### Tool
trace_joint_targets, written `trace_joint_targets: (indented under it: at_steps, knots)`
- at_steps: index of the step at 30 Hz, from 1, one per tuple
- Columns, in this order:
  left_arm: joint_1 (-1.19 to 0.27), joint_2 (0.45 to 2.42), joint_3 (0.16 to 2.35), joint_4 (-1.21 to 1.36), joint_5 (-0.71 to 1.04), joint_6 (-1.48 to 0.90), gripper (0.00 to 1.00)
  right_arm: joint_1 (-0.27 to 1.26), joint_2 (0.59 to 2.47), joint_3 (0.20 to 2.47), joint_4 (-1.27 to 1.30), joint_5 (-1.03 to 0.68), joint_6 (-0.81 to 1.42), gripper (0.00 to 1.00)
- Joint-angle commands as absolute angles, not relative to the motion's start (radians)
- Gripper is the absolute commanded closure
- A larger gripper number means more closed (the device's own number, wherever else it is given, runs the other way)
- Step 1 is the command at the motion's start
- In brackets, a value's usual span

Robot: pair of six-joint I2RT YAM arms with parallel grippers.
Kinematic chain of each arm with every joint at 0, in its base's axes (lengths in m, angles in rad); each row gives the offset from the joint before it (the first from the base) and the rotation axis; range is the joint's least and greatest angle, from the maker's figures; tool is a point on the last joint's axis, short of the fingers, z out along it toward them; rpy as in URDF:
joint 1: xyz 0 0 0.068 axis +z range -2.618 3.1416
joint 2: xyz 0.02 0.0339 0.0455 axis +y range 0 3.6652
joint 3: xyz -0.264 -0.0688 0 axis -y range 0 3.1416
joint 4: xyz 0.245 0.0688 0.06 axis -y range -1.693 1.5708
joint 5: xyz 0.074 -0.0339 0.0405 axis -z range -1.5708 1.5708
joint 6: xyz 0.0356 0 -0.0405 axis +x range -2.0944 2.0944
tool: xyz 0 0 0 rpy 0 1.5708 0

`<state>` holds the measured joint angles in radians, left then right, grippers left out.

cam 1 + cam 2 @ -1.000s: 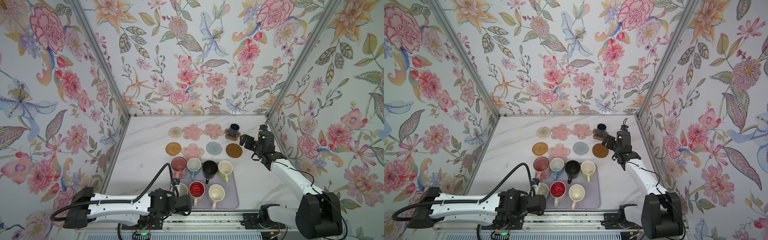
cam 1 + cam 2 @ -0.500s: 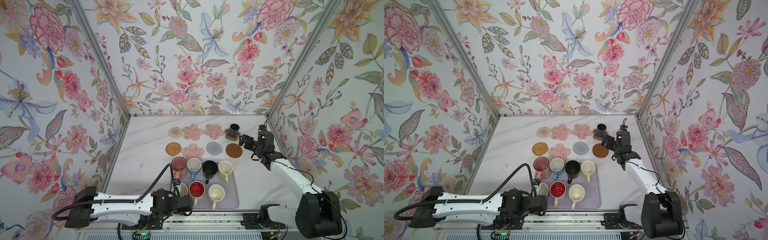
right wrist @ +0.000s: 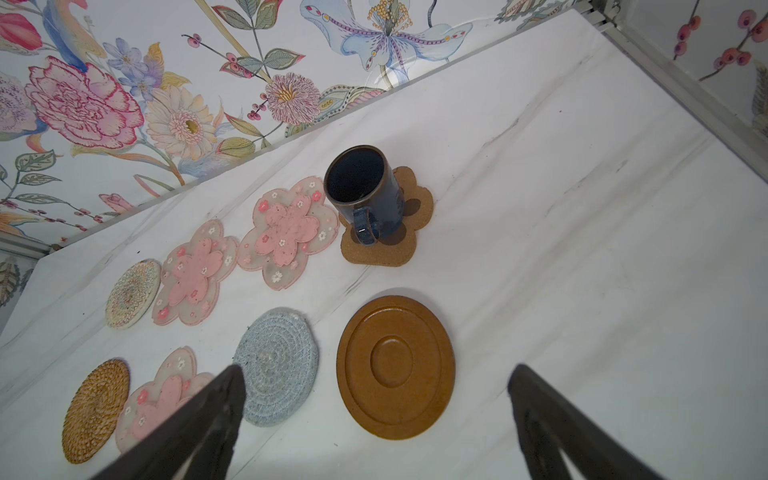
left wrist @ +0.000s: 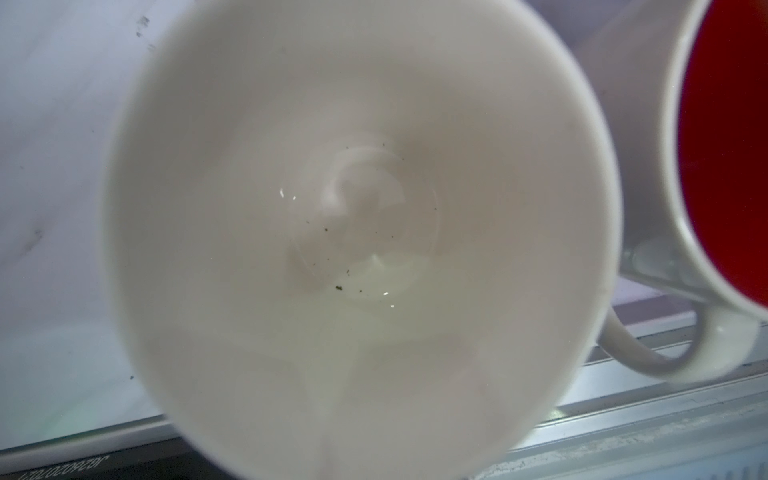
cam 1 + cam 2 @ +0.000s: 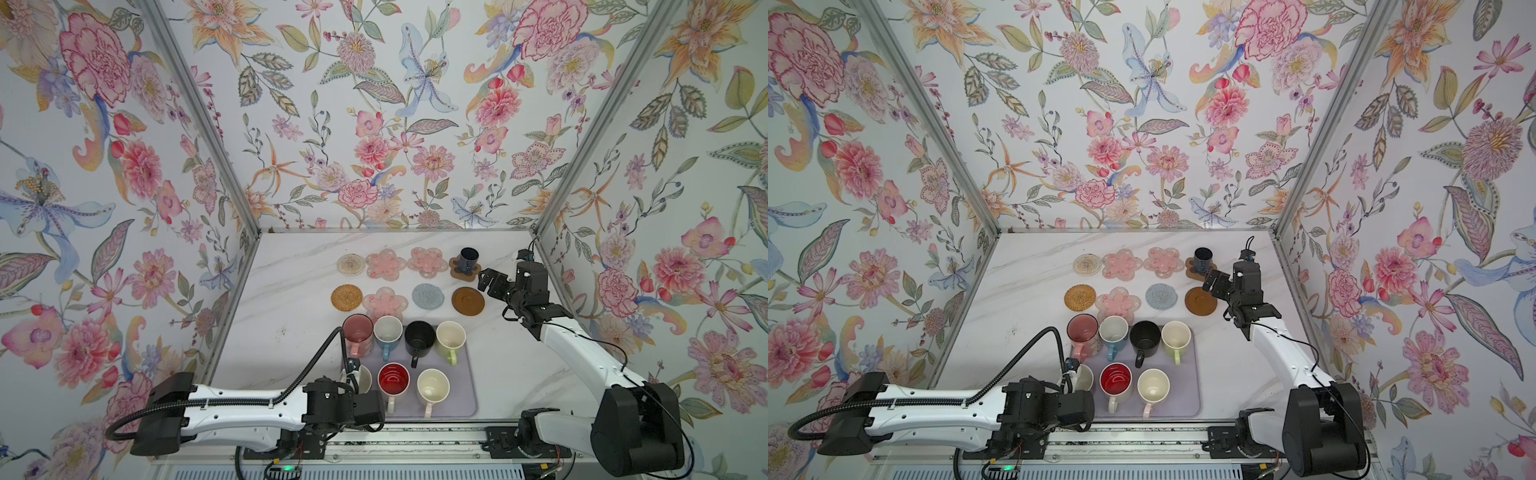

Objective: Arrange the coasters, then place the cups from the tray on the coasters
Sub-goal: 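Lift the cream mug with the left gripper and carry it beyond the tray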

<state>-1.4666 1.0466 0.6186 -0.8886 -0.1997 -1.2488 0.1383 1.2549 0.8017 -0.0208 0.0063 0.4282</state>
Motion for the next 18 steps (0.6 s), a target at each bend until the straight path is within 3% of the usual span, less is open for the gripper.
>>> trace_joint_targets:
  at_steps: [1,18]
  knots:
    - [-1.475,1.005,0.645,-0.947,-0.268,-1.277,1.00,0.145,1.259,0.791,-0.001,-0.008,0.440,0.01]
    - [-1.476,0.860,0.698,-1.218,-0.382,-1.451,1.00,0.145,1.265,0.781,-0.006,-0.015,0.435,0.01]
